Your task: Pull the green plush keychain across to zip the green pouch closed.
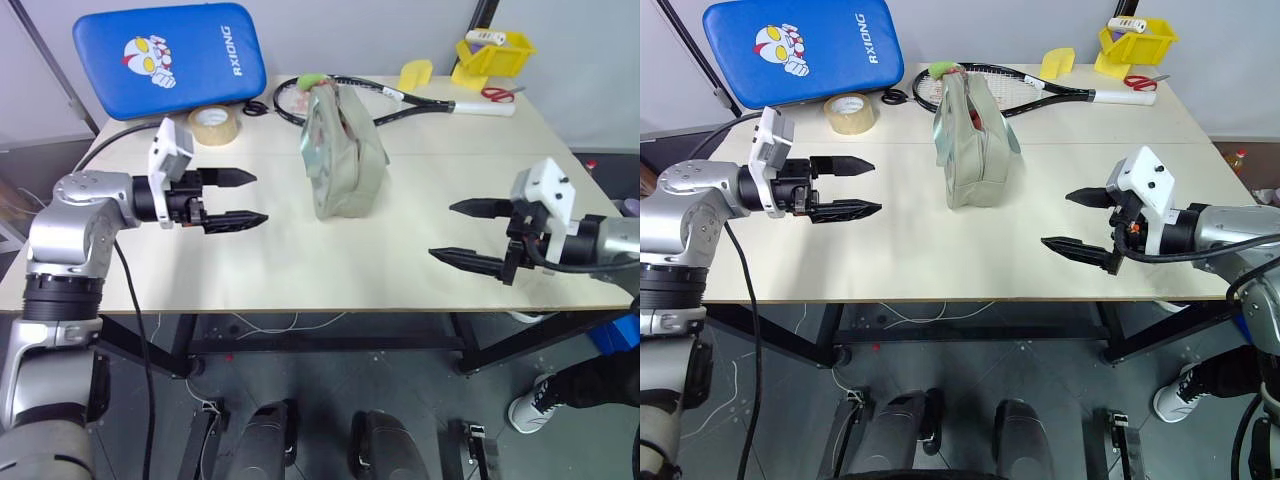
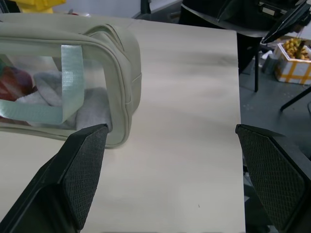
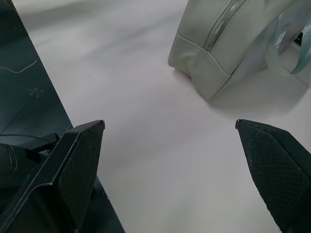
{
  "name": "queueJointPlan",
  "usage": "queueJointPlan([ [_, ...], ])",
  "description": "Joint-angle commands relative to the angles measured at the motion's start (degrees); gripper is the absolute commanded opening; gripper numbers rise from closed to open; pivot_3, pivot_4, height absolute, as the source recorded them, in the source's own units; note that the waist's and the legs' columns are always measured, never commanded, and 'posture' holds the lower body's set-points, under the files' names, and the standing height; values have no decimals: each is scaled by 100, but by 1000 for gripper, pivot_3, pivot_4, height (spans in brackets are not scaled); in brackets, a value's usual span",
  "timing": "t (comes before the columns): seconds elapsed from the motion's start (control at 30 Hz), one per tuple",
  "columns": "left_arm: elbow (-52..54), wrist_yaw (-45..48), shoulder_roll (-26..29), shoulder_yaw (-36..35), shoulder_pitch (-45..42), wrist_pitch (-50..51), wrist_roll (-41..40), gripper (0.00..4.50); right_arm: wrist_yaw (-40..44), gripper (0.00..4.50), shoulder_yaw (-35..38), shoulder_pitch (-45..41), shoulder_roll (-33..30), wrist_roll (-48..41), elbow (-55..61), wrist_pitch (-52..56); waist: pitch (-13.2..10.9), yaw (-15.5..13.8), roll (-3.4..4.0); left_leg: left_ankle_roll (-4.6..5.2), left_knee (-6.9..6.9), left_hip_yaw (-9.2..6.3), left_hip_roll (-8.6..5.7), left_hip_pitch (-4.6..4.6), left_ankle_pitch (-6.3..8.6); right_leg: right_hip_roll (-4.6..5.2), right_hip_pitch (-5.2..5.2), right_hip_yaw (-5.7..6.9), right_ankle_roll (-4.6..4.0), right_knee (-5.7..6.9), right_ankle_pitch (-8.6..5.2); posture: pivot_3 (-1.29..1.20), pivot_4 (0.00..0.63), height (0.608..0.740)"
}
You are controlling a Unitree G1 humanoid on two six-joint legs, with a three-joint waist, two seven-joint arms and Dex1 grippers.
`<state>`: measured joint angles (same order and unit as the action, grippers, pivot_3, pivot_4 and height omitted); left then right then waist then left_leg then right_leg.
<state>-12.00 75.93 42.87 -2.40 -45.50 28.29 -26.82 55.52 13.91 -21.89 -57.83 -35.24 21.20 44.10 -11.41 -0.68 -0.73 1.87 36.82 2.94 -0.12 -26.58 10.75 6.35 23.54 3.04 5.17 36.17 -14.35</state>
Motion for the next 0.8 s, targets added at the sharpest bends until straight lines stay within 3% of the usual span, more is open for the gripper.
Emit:
queueJointPlan([
  [0.03, -41, -235, -39, -223, -279, 252, -182, 4449, -46, 4500, 179, -80, -34, -92, 126, -58, 0, -2, 0, 0, 0, 0, 0, 0, 0, 0, 0, 0, 0, 0, 0, 0, 150, 740],
  [0.5, -158, -254, -55, -186, -354, -9, -75, 4449, -447, 4500, 101, -361, -7, -68, 29, 214, 0, 0, 0, 7, 5, -1, 0, -2, -3, 1, -1, 2, 0, 0, 0, 0, 150, 740],
  [0.63, -330, -535, -300, -564, -498, 10, -381, 4449, -833, 4500, -529, -1703, 218, -131, -291, 972, -4, 34, 5, 1, 7, 0, 0, -1, 1, 2, 2, 1, 0, 3, 2, 0, 150, 740],
  [0.8, -510, -665, -431, -714, -694, 50, -492, 4449, -1220, 4500, -1306, -3329, 987, 115, -1195, 1636, -3, 132, 4, 7, 5, -1, 1, -5, -3, 8, 11, 11, 4, 3, 13, 0, 150, 740],
])
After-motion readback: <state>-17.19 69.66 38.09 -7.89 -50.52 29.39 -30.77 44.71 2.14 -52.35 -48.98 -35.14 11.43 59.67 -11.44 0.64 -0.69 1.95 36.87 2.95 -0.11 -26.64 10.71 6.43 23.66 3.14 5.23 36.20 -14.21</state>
